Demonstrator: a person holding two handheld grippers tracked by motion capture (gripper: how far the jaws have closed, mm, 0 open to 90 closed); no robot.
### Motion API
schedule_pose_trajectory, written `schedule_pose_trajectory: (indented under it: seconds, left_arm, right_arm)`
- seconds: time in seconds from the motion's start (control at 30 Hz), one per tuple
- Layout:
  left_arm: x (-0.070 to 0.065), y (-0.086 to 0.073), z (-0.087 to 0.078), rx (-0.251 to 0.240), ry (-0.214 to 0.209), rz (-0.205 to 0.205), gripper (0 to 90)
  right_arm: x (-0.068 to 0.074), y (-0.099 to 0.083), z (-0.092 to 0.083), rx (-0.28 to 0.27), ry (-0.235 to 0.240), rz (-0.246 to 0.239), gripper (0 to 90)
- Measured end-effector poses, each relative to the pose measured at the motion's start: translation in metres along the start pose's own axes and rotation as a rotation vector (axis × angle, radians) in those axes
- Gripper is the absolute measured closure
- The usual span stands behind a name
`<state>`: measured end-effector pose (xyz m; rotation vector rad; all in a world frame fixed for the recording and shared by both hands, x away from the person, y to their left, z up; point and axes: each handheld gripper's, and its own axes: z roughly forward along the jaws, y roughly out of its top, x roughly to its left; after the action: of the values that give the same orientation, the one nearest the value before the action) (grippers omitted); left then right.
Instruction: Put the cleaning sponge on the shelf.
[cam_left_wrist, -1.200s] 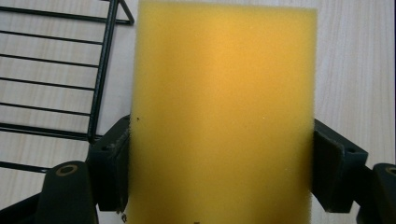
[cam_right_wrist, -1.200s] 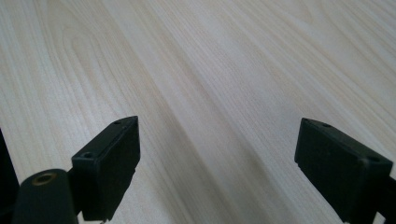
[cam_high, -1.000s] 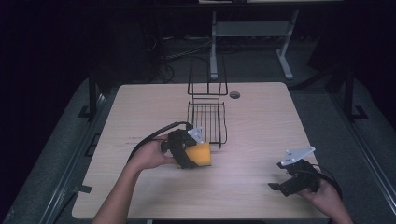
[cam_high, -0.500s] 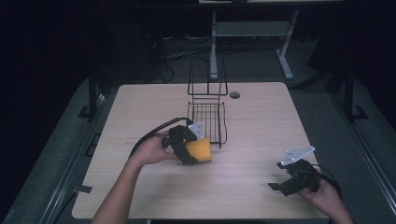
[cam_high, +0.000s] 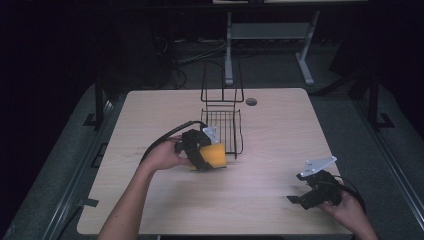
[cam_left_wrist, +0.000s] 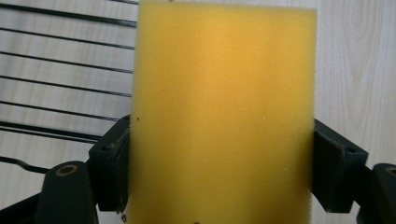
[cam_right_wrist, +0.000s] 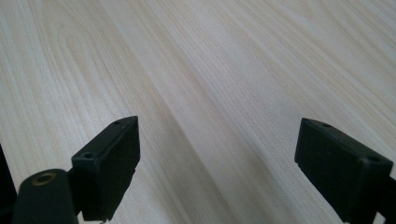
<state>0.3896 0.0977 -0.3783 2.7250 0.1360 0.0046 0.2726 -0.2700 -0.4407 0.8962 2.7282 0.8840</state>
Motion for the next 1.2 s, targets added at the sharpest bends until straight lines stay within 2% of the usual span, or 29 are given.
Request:
schedule_pose_trajectory:
  seconds: [0.33, 0.5, 0.7, 0.8, 0.87, 0.97, 1.2]
  left_arm:
    - [0.013, 0.007, 0.002, 0.010, -0.001, -0.004, 21.8]
    - [0.018, 0.009, 0.006, 0.005, -0.003, 0.009, 21.7]
    - [0.024, 0.010, 0.009, 0.013, -0.005, -0.008, 21.8]
    - [0.024, 0.016, 0.009, 0.009, -0.005, -0.004, 21.7]
    - [0.026, 0.019, 0.008, 0.012, -0.001, 0.024, 21.7]
    - [0.031, 0.021, 0.010, 0.014, -0.005, 0.014, 21.7]
    - [0.034, 0.031, 0.014, 0.025, 0.005, 0.033, 21.8]
  right_arm:
    - [0.000, 0.000, 0.001, 0.006, 0.000, -0.001, 13.8]
    - [0.000, 0.000, 0.002, 0.008, 0.000, -0.001, 13.9]
    - [-0.001, 0.000, 0.001, 0.007, 0.001, 0.002, 13.9]
    - [-0.001, 0.000, 0.002, 0.008, 0.002, -0.001, 13.8]
    - [-0.002, 0.000, 0.002, 0.008, 0.002, -0.001, 13.8]
    - [-0.002, 0.000, 0.002, 0.008, 0.003, -0.004, 13.9]
    - [-0.001, 0.000, 0.003, 0.009, 0.002, -0.003, 13.8]
